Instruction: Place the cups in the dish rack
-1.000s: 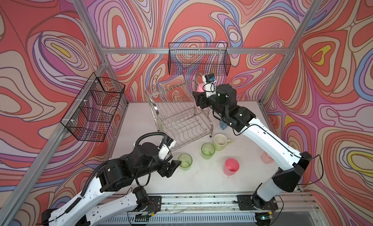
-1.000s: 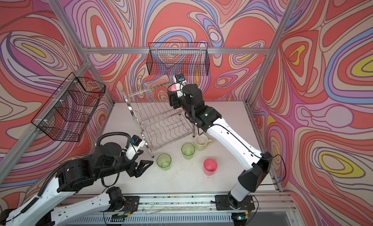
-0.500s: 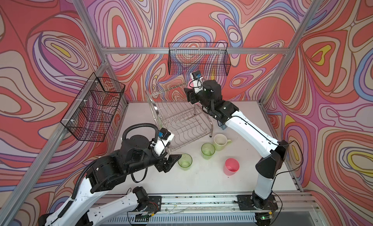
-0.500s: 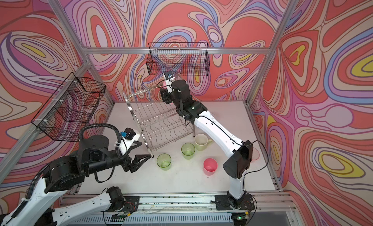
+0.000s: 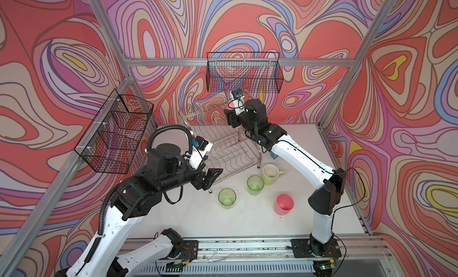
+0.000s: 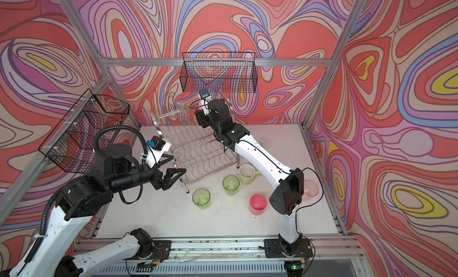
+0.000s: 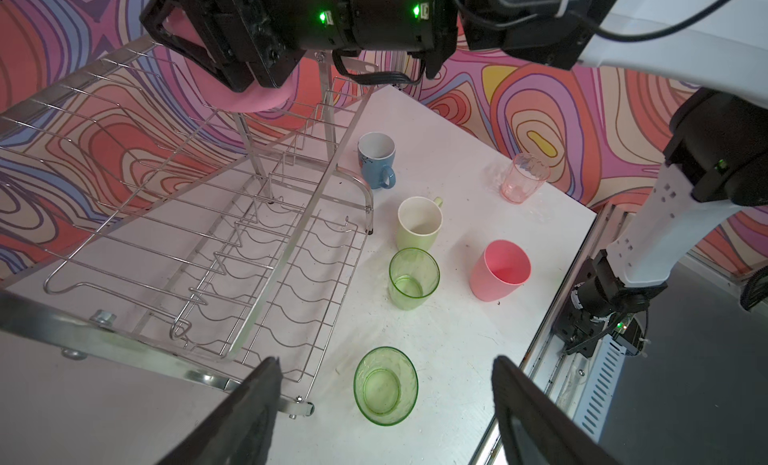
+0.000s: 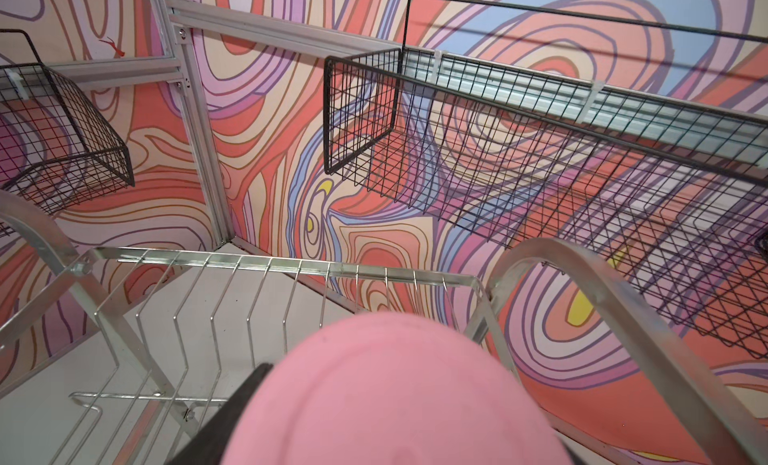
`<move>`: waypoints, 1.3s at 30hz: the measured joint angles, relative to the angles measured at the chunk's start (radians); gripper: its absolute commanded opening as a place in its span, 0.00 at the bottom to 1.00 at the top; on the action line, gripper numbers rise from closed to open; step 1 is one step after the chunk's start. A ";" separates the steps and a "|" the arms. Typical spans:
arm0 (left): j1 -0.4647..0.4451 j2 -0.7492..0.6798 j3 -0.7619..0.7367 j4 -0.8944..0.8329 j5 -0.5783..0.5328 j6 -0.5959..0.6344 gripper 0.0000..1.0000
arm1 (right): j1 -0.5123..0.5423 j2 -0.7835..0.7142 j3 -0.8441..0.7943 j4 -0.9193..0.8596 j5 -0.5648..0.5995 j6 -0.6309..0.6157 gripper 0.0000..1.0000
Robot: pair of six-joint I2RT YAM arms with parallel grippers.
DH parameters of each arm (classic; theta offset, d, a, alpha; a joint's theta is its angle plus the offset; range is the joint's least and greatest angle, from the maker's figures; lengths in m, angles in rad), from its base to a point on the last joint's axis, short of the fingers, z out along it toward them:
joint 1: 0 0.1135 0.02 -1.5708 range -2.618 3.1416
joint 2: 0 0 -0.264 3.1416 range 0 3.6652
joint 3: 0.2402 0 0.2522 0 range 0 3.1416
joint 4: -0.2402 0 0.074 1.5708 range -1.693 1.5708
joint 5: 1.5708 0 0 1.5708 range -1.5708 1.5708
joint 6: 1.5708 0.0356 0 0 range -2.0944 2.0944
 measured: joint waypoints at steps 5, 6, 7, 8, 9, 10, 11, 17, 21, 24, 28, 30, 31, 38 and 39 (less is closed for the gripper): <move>0.086 0.030 0.034 0.041 0.095 0.011 0.82 | -0.018 0.017 0.000 0.021 -0.018 0.004 0.54; 0.103 0.034 0.039 0.048 0.111 0.011 0.82 | -0.022 0.021 -0.003 0.027 -0.022 0.006 0.54; 0.120 0.038 0.042 0.061 0.129 0.011 0.82 | -0.025 0.022 -0.005 0.031 -0.026 0.007 0.54; 0.135 0.042 0.043 0.073 0.144 0.010 0.82 | -0.028 0.022 -0.008 0.039 -0.029 0.007 0.54; 0.147 0.045 0.043 0.086 0.159 0.010 0.81 | -0.031 0.022 -0.011 0.045 -0.031 0.007 0.54; 0.158 0.049 0.043 0.098 0.172 0.009 0.82 | -0.033 0.022 -0.016 0.055 -0.035 0.007 0.54; 0.167 0.052 0.043 0.113 0.186 0.006 0.81 | -0.037 0.023 -0.017 0.059 -0.039 0.007 0.54; 0.203 0.052 -0.008 0.233 0.251 -0.016 0.81 | -0.050 0.032 -0.023 0.086 -0.066 0.008 0.55; 0.208 0.053 -0.040 0.272 0.275 -0.017 0.81 | -0.052 0.045 -0.023 0.093 -0.072 0.006 0.55; 0.221 0.049 -0.064 0.299 0.290 -0.016 0.81 | -0.052 0.058 -0.023 0.093 -0.074 0.002 0.55; 0.249 0.038 -0.094 0.327 0.314 -0.020 0.81 | -0.052 0.079 -0.023 0.094 -0.077 -0.004 0.56; 0.258 0.031 -0.109 0.346 0.326 -0.024 0.81 | -0.052 0.090 -0.023 0.095 -0.077 -0.005 0.56; 0.262 0.026 -0.118 0.357 0.332 -0.027 0.81 | -0.052 0.096 -0.023 0.097 -0.077 -0.005 0.57; 0.274 0.011 -0.157 0.400 0.363 -0.045 0.81 | -0.056 0.112 -0.023 0.117 -0.076 -0.009 0.59; 0.276 0.011 -0.160 0.403 0.365 -0.047 0.81 | -0.057 0.113 -0.023 0.117 -0.073 -0.010 0.59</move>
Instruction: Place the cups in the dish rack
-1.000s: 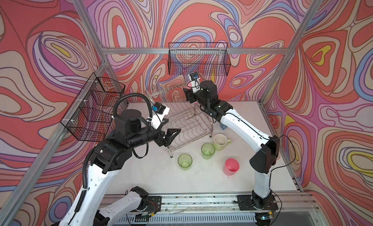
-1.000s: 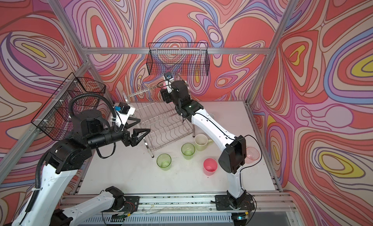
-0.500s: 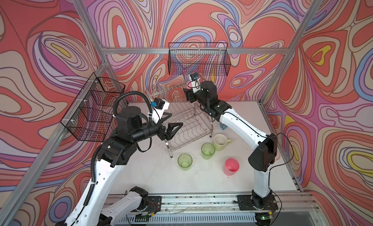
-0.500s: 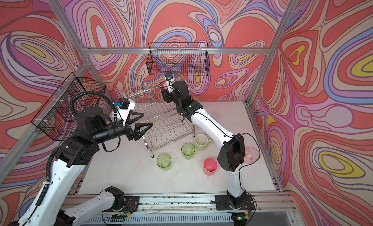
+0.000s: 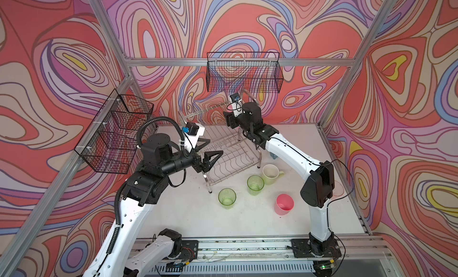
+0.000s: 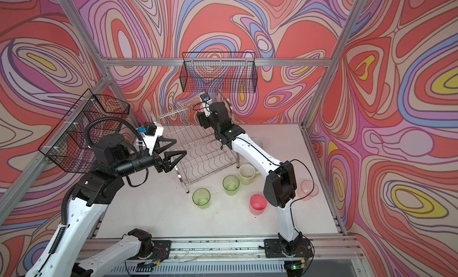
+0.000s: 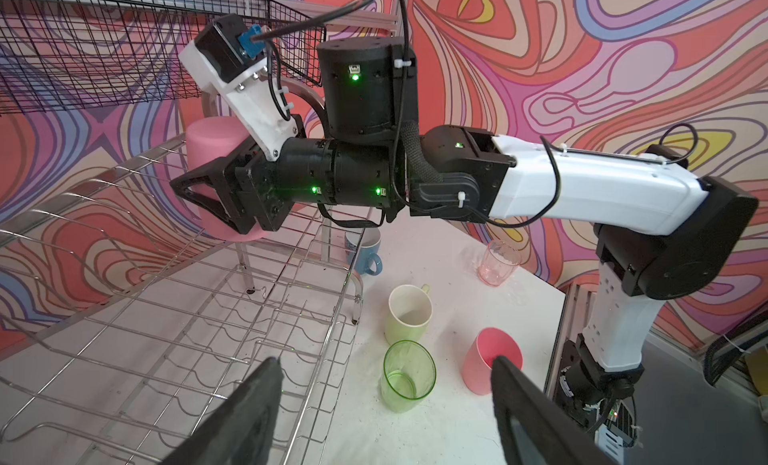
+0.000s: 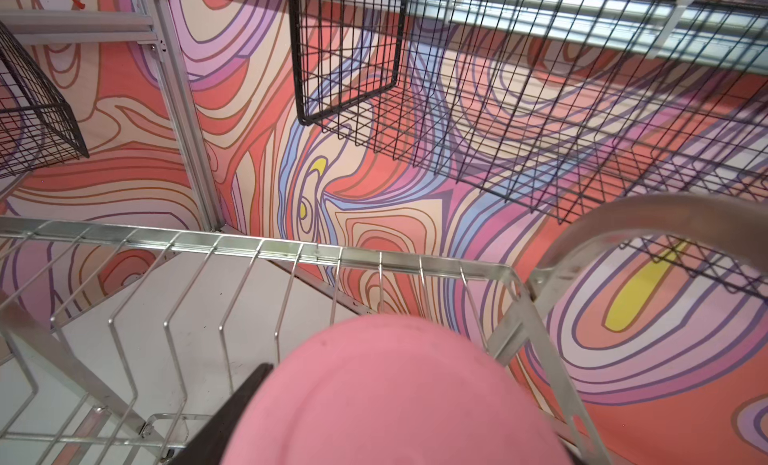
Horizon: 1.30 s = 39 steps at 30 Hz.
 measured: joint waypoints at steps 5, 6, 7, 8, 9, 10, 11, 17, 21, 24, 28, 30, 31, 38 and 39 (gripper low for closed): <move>0.008 0.000 -0.008 0.019 0.011 -0.007 0.81 | -0.009 0.004 0.000 0.013 0.009 -0.002 0.59; 0.008 0.000 -0.009 0.023 0.014 -0.009 0.81 | -0.011 0.004 0.000 0.014 0.010 -0.001 0.59; 0.008 0.000 -0.011 0.026 0.018 -0.010 0.81 | -0.014 0.004 0.000 0.014 0.010 -0.001 0.59; 0.008 0.000 -0.012 0.028 0.020 -0.014 0.81 | -0.018 0.004 0.000 0.016 0.011 -0.001 0.59; 0.008 0.000 -0.013 0.031 0.022 -0.015 0.81 | -0.021 0.004 0.000 0.017 0.011 -0.001 0.59; 0.008 0.000 -0.014 0.033 0.024 -0.016 0.81 | -0.024 0.004 0.000 0.018 0.011 0.000 0.59; 0.008 0.000 -0.016 0.036 0.026 -0.018 0.81 | -0.026 0.004 0.000 0.019 0.011 0.000 0.60; 0.014 0.000 -0.026 0.042 0.029 -0.025 0.81 | -0.032 0.004 0.000 0.021 0.011 0.001 0.65; 0.014 0.000 -0.031 0.050 0.030 -0.026 0.82 | -0.032 0.004 0.000 0.021 0.011 0.002 0.70; 0.014 0.000 -0.037 0.054 0.031 -0.026 0.82 | -0.032 0.004 -0.003 0.021 0.011 0.002 0.74; 0.014 -0.001 -0.042 0.059 0.032 -0.026 0.82 | -0.032 0.004 -0.010 0.028 0.011 0.002 0.79; 0.014 -0.002 -0.045 0.061 0.032 -0.026 0.82 | -0.031 0.004 -0.012 0.030 0.010 0.005 0.82; 0.014 -0.003 -0.048 0.062 0.032 -0.026 0.82 | -0.030 0.004 -0.013 0.032 0.010 0.005 0.83; 0.014 -0.007 -0.056 0.063 0.032 -0.026 0.83 | -0.025 0.001 -0.029 0.045 0.009 0.009 0.91; 0.016 -0.007 -0.056 0.063 0.032 -0.026 0.83 | -0.024 0.000 -0.032 0.047 0.009 0.009 0.92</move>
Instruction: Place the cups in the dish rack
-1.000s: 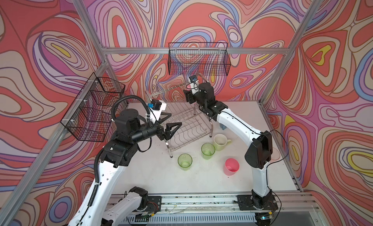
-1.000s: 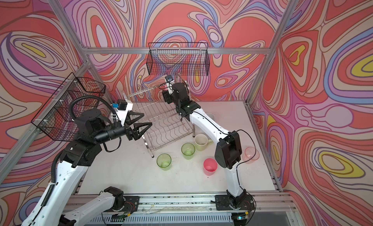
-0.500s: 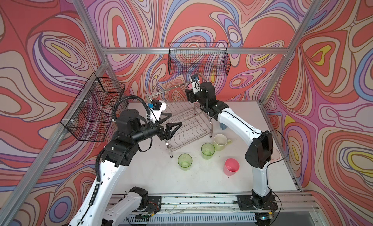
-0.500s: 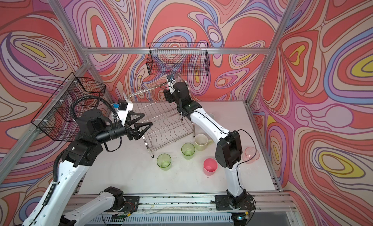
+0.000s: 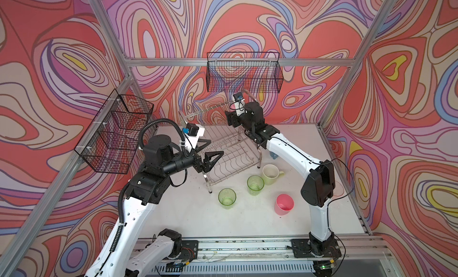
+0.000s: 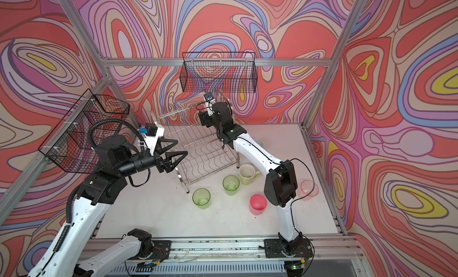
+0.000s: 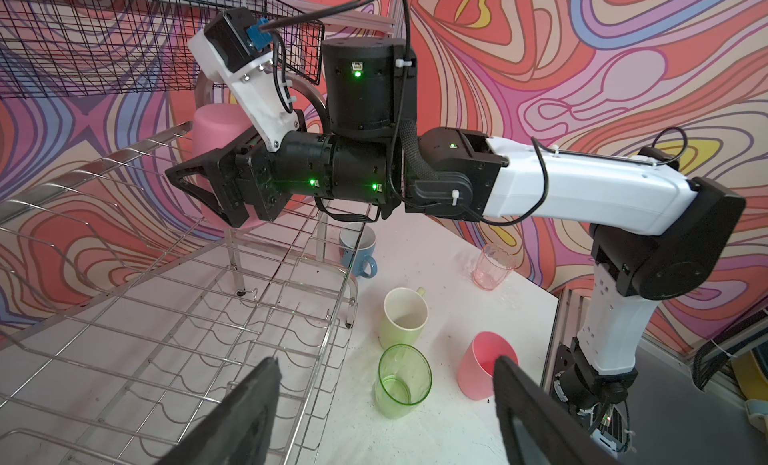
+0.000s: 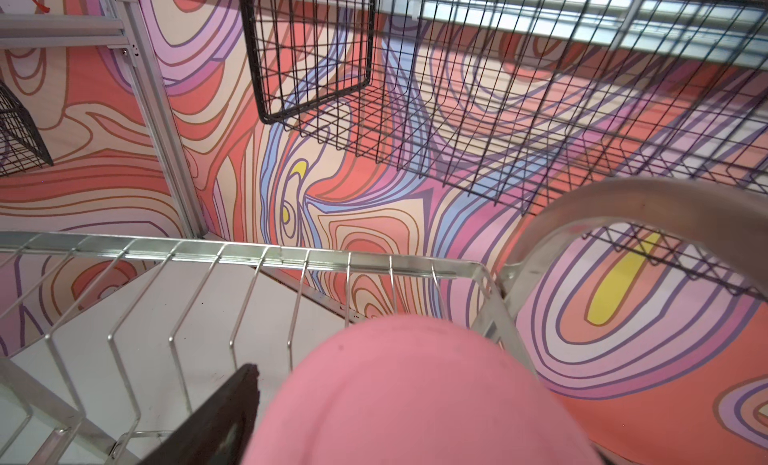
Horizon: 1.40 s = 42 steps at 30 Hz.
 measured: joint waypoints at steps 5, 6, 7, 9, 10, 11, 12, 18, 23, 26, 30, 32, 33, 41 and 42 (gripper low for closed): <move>0.003 0.000 -0.001 0.003 0.000 0.000 0.84 | 0.001 -0.012 -0.014 0.000 0.001 0.000 0.97; 0.003 0.000 -0.001 0.005 0.000 0.000 0.84 | 0.001 -0.015 -0.018 0.000 0.001 0.000 0.97; 0.003 0.000 -0.001 0.006 0.000 0.000 0.84 | 0.001 -0.019 -0.023 0.000 0.001 0.000 0.98; 0.004 0.000 -0.001 0.007 0.000 0.000 0.85 | 0.001 -0.029 -0.030 0.002 0.001 0.000 0.98; 0.004 0.000 -0.002 0.007 0.000 0.000 0.85 | 0.001 -0.032 -0.031 0.003 0.002 0.000 0.98; 0.004 0.000 -0.002 0.008 0.000 -0.001 0.85 | 0.001 -0.035 -0.032 0.004 0.002 0.000 0.98; 0.004 0.000 -0.003 0.008 0.000 -0.001 0.86 | 0.000 -0.040 -0.033 0.005 0.002 -0.001 0.98; 0.005 0.001 -0.014 0.014 0.000 -0.007 0.87 | -0.005 -0.070 -0.035 0.012 0.009 -0.005 0.98; 0.005 0.001 -0.015 0.015 -0.001 -0.007 0.88 | -0.005 -0.089 -0.045 0.020 0.001 -0.002 0.98; 0.005 0.001 -0.020 0.017 -0.001 -0.007 0.88 | -0.005 -0.095 -0.047 0.019 -0.009 0.005 0.98; 0.005 0.002 -0.027 0.021 -0.006 -0.008 0.88 | -0.005 -0.108 -0.051 0.019 -0.033 0.027 0.98; 0.005 0.005 -0.031 0.023 -0.008 -0.009 0.88 | -0.005 -0.121 -0.054 0.018 -0.044 0.039 0.99; 0.005 0.005 -0.032 0.023 -0.008 -0.011 0.89 | -0.005 -0.129 -0.056 0.017 -0.049 0.043 0.98; 0.005 0.016 -0.044 0.031 -0.013 -0.021 0.88 | -0.007 -0.230 -0.060 -0.020 -0.079 0.086 0.98; 0.005 0.016 -0.047 0.032 -0.015 -0.023 0.88 | -0.008 -0.243 -0.060 -0.026 -0.080 0.092 0.98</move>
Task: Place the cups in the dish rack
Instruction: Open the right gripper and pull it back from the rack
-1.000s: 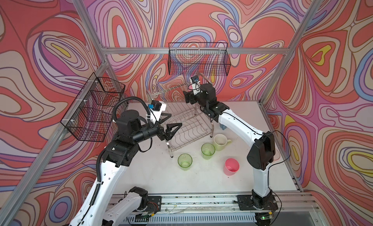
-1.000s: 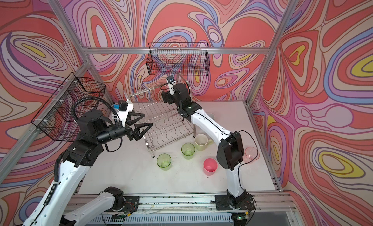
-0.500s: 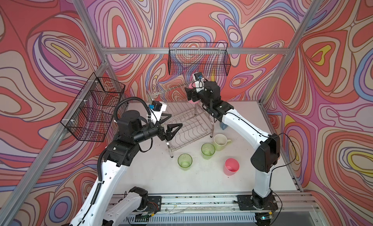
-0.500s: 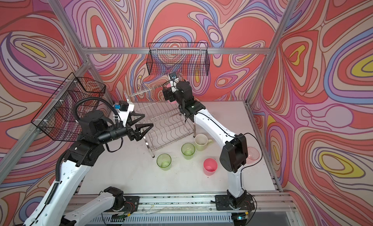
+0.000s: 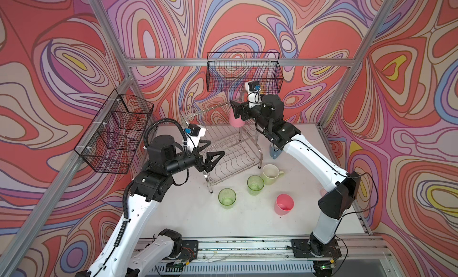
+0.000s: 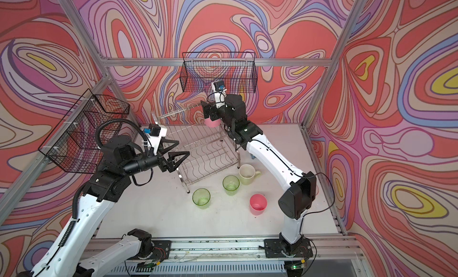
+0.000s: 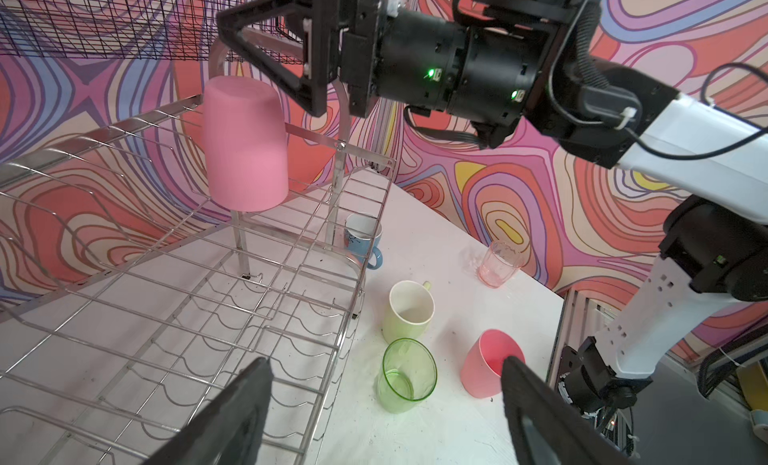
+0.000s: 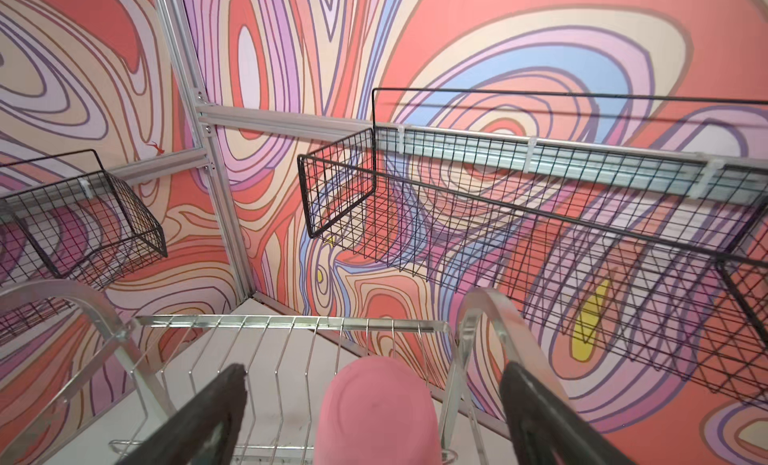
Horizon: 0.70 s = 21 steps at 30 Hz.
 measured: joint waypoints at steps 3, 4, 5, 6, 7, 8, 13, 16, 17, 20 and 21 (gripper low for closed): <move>0.000 0.000 -0.004 0.005 -0.004 -0.003 0.88 | 0.000 -0.042 -0.014 -0.023 -0.001 0.021 0.96; 0.000 0.000 -0.005 0.006 -0.005 -0.003 0.88 | 0.000 -0.060 -0.026 -0.028 0.000 0.028 0.96; 0.000 0.000 -0.005 0.006 -0.008 -0.003 0.88 | 0.000 -0.077 -0.038 -0.036 0.000 0.034 0.96; 0.000 0.000 -0.005 0.008 -0.010 -0.003 0.88 | 0.000 -0.095 -0.050 -0.046 0.003 0.041 0.96; 0.000 0.000 -0.005 0.010 -0.011 -0.003 0.87 | 0.000 -0.115 -0.063 -0.055 0.007 0.047 0.95; 0.000 0.000 -0.006 0.012 -0.011 -0.003 0.87 | 0.000 -0.136 -0.079 -0.064 0.014 0.055 0.95; 0.000 -0.001 -0.006 0.017 -0.006 -0.007 0.87 | 0.000 -0.245 -0.170 -0.119 0.070 0.087 0.93; 0.000 -0.001 -0.006 0.021 0.008 -0.015 0.87 | 0.000 -0.305 -0.219 -0.167 0.117 0.113 0.91; 0.000 0.000 -0.006 0.022 0.011 -0.019 0.87 | -0.001 -0.319 -0.228 -0.182 0.132 0.120 0.91; 0.000 0.000 -0.006 0.029 0.019 -0.030 0.87 | -0.010 -0.369 -0.254 -0.249 0.182 0.159 0.89; 0.000 0.000 -0.006 0.031 0.019 -0.032 0.87 | -0.020 -0.389 -0.262 -0.284 0.201 0.178 0.89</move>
